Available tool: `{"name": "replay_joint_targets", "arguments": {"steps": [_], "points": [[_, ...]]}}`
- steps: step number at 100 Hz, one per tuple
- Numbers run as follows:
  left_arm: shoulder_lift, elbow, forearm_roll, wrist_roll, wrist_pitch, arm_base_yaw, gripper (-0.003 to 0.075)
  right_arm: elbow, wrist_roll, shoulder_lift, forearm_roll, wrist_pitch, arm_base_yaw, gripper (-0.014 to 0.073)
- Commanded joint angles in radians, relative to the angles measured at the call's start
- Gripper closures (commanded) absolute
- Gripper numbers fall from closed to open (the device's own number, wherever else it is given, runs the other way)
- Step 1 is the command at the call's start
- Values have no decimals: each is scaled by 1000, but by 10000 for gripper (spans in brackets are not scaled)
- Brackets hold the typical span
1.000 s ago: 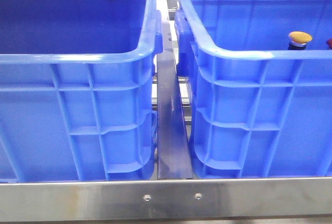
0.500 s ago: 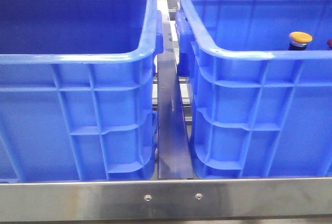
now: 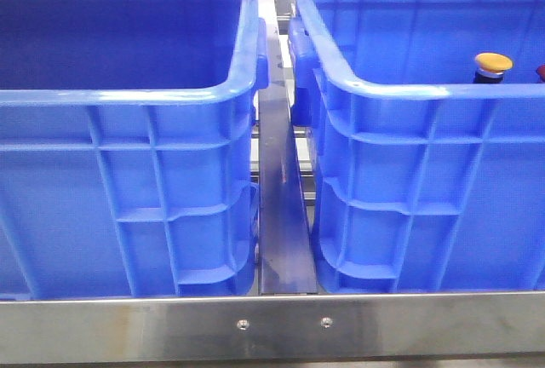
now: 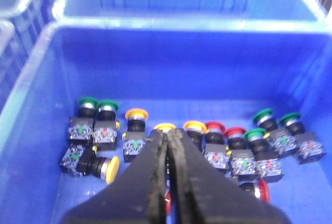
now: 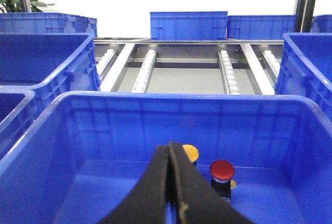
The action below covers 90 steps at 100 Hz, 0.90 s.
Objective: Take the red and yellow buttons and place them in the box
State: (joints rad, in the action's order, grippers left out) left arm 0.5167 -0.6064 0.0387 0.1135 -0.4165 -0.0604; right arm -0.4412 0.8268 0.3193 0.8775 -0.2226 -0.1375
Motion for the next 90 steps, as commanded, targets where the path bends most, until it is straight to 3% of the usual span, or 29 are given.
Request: {"name": "replay_joint_targets", "arguments": {"steps": [1, 35, 90], "points": [[-84, 34, -5, -3, 123, 4, 741, 14, 19, -71, 1, 30, -3, 690], [-391, 212, -5, -3, 139, 4, 741, 109, 24, -351, 1, -88, -3, 690], [-458, 242, 29, -3, 140, 4, 741, 116, 24, -343, 1, -141, -3, 690]]}}
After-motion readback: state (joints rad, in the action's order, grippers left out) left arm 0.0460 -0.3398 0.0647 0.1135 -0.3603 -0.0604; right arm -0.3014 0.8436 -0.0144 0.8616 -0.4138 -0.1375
